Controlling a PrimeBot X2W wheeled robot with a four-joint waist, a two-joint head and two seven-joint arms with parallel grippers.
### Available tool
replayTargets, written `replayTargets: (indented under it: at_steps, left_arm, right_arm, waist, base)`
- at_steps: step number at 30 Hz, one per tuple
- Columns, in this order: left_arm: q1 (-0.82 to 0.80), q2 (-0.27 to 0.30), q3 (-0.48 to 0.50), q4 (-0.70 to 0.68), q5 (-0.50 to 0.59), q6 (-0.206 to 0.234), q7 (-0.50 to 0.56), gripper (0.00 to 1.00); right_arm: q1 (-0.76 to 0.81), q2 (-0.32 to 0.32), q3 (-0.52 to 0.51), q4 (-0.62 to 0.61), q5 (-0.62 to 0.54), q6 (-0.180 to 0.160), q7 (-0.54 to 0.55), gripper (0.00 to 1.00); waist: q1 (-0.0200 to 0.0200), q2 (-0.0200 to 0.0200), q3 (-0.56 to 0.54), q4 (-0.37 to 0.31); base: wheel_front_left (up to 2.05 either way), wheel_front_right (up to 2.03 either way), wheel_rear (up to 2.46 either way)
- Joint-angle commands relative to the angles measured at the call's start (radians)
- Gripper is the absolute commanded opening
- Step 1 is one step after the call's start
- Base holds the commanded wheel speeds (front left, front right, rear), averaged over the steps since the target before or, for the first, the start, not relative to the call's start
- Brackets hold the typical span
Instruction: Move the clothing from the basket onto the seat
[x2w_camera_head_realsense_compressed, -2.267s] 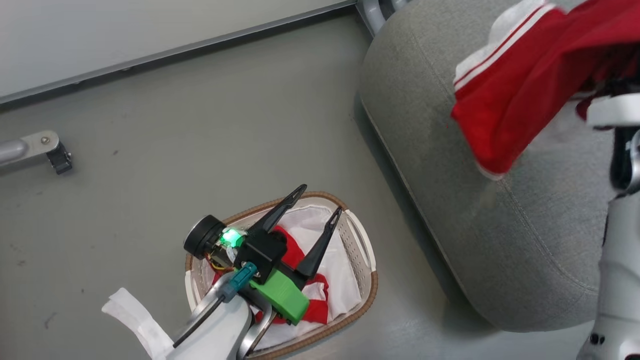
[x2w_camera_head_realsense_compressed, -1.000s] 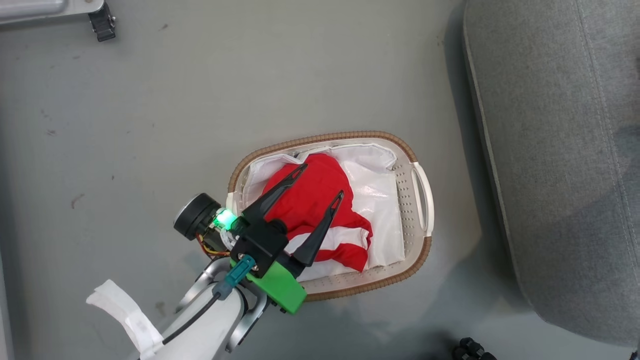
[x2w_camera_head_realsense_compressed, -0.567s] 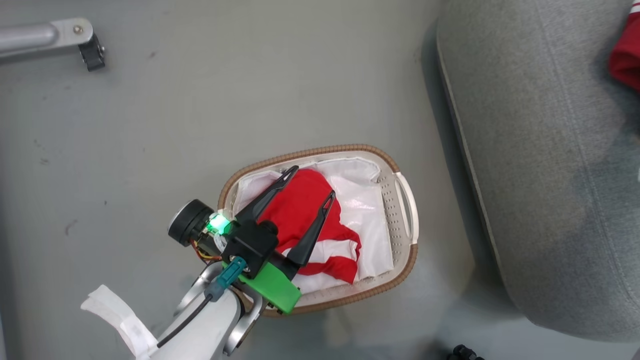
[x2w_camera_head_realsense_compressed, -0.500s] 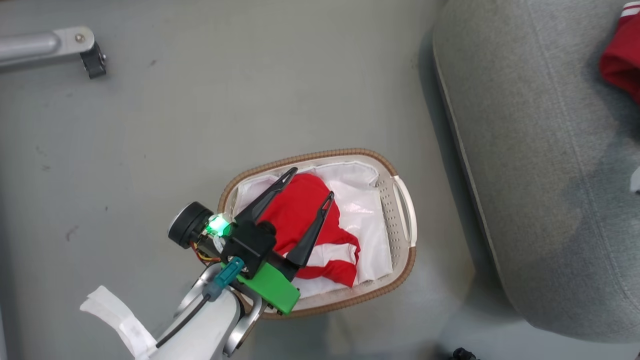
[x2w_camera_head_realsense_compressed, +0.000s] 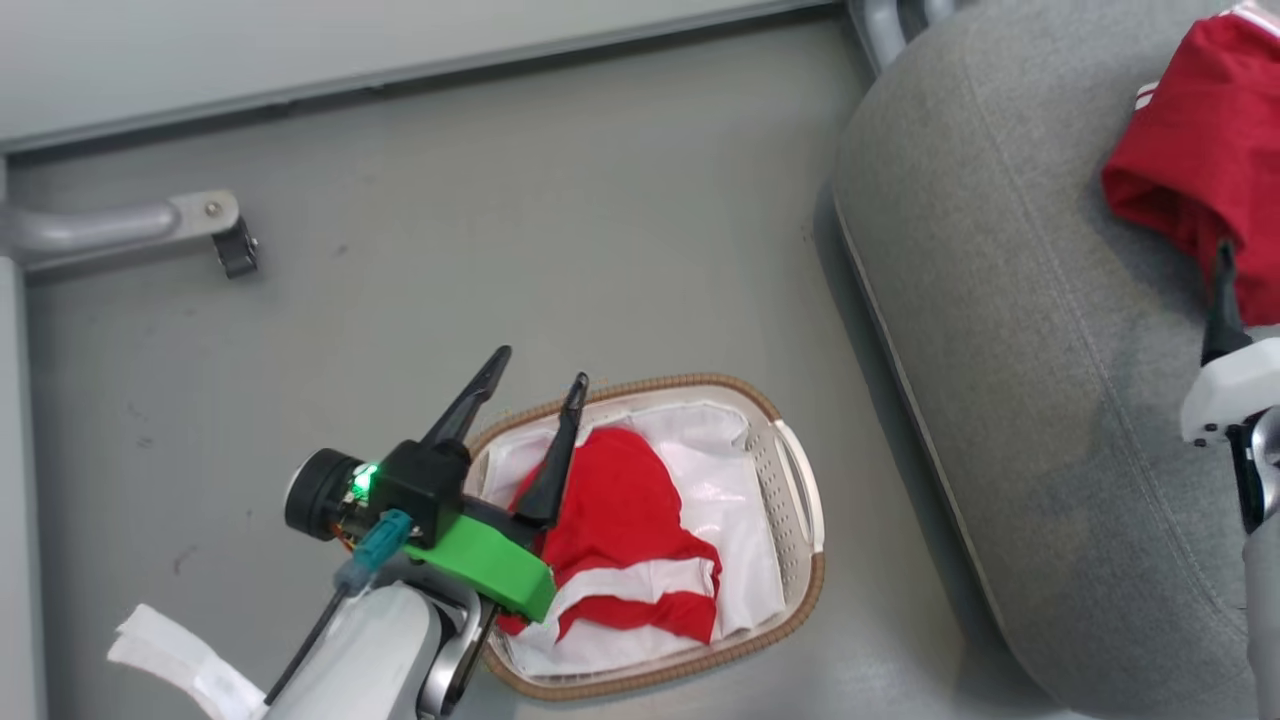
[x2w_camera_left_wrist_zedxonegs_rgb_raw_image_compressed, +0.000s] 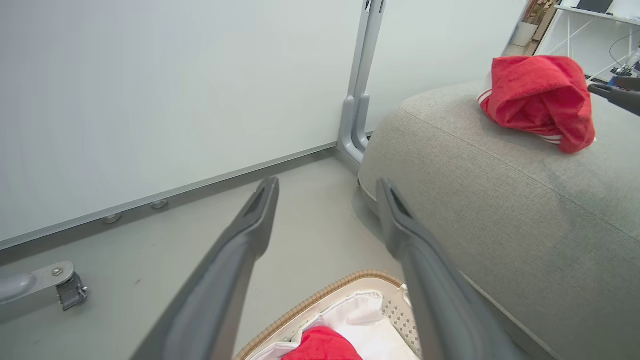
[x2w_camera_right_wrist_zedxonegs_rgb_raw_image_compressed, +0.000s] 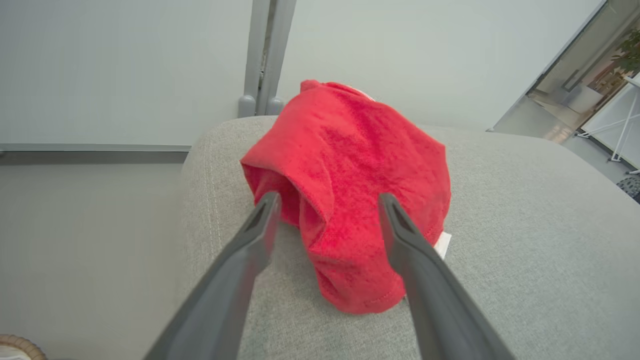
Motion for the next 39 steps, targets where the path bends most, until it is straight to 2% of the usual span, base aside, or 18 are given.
replayTargets:
  at_steps: [1,9,16,21,27,35,39]
  left_arm:
    - [0.021,-0.002,0.021,-0.005,-0.004,0.008,-0.005,1.0]
    - [0.118,-0.036,0.175,-0.017,-0.013,0.011,-0.005,1.0]
    - [0.23,-0.071,0.328,-0.035,0.009,0.012,-0.004,1.0]
    - [0.291,-0.089,0.398,-0.024,0.042,0.008,-0.003,1.0]
    - [0.348,-0.113,0.442,-0.009,0.058,-0.017,-0.004,1.0]
    - [0.402,-0.143,0.474,0.002,0.062,-0.044,-0.004,1.0]
    - [0.409,-0.147,0.483,0.01,0.07,-0.053,-0.004,1.0]
  right_arm:
    - [-0.001,-0.015,0.013,-0.009,0.008,-0.001,-0.002,1.0]
    - [-0.014,0.037,0.095,-0.064,0.035,-0.001,-0.002,1.0]
    - [0.038,0.113,0.18,-0.101,0.08,-0.001,-0.002,1.0]
    - [0.109,0.148,0.223,-0.153,0.132,-0.001,-0.002,1.0]
    - [0.232,0.155,0.334,-0.224,0.293,-0.001,-0.002,1.0]
    - [0.398,0.155,0.446,-0.302,0.411,-0.001,-0.002,1.0]
    - [0.442,0.154,0.474,-0.317,0.42,-0.001,-0.002,1.0]
  waist:
    - [0.0,0.0112,-0.062,0.013]
    - [0.0,0.0112,-0.168,0.064]
    - [0.0,0.0112,-0.234,0.114]
    - [0.0,0.0112,-0.264,0.149]
    - [0.0,0.0112,-0.295,0.173]
    - [0.0,0.0112,-0.327,0.183]
    - [0.0,0.0112,-0.334,0.182]
  base:
    - [0.0,0.0,0.0]
    - [0.0,0.0,0.0]
    - [0.0,0.0,0.0]
    - [0.0,0.0,0.0]
    - [0.0,0.0,0.0]
    - [0.0,0.0,0.0]
    - [0.0,0.0,0.0]
